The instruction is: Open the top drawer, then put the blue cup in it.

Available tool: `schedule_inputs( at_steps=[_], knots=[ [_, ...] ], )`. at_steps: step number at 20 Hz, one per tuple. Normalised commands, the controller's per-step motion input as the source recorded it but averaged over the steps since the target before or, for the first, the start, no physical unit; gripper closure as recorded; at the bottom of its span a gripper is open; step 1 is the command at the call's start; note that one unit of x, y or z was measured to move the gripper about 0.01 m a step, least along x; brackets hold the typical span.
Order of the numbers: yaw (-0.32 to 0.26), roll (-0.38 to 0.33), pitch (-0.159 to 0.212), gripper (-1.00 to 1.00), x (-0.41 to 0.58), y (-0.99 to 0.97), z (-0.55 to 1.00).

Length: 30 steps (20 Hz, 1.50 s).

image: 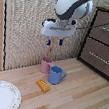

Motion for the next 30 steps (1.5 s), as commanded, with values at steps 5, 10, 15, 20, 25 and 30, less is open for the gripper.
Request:
schedule_inputs(
  at_steps=[5, 10, 15, 20, 25, 30],
  knots=[
    [0.092, -0.179, -0.009, -1.00, -0.123, -0.16, 0.66],
    [0.127, -0.204, -0.020, -1.00, -0.233, -0.29, 0.49],
    [0.155, -0.327, -0.029, -1.00, -0.213, -0.25, 0.06],
    [0.156, -0.367, -0.041, -1.00, -0.157, -0.21, 0.00],
    [0.147, -0.375, -0.116, -1.00, -0.021, -0.20, -0.03],
    [0.106, -0.375, -0.109, -1.00, 0.041, -0.20, -0.05]
  ],
)
